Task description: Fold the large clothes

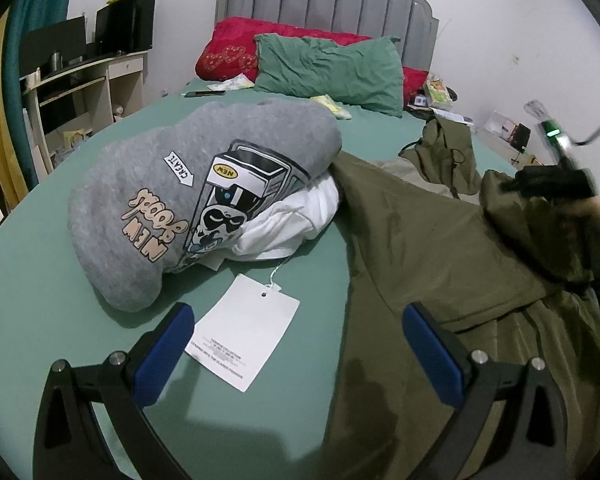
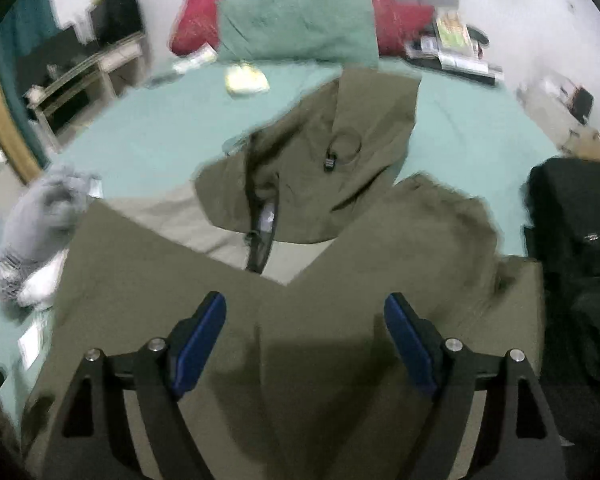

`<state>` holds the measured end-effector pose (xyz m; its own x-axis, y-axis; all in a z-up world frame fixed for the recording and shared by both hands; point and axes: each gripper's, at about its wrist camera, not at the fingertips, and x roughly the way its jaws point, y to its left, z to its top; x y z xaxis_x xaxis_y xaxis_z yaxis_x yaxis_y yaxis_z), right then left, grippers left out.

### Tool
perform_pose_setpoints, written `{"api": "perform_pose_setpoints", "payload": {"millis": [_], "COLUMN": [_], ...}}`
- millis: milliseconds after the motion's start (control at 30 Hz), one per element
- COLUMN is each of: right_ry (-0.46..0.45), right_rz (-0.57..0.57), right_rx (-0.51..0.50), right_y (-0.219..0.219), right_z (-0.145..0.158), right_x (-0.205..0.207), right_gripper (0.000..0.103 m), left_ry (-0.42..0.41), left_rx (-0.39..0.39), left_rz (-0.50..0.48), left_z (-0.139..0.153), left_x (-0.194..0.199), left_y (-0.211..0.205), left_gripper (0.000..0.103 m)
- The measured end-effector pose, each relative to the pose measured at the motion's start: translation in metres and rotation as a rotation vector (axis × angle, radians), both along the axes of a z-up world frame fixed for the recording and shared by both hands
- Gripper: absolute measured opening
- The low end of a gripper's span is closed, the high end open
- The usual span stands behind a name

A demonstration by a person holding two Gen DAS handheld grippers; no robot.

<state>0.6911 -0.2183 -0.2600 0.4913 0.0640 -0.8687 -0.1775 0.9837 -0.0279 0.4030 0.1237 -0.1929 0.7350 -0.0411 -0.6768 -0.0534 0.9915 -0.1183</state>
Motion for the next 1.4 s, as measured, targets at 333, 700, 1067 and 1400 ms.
{"api": "perform_pose_setpoints", "payload": {"millis": [333, 700, 1067, 1400], "right_ry": [-0.172, -0.248, -0.086, -0.137], "right_rz": [0.032, 0.728, 0.430, -0.196], "right_rx": [-0.010, 0.240, 0.206, -0.079], "right_y": [0.006, 0.116, 0.042, -0.152], "right_z": [0.000, 0.104, 0.038, 0.011], "right_x": [0.001, -0.120, -0.168, -0.124], "right_gripper": [0.001, 0.011, 0.087, 0.088], "left_ry": [0.009, -0.112, -0.055, -0.013], "left_rx": [-0.008, -0.027, -0.038, -0.048], "left_rz": [0.008, 0.075, 0.050, 0.039], "left_z": [-0.001, 0.038, 0.027, 0.012], "left_x": [0.000, -0.020, -0.010, 0.000], "left_y": [0.009, 0.024, 0.028, 0.018], "left_gripper": [0.103, 0.103, 0.103, 0.103]}}
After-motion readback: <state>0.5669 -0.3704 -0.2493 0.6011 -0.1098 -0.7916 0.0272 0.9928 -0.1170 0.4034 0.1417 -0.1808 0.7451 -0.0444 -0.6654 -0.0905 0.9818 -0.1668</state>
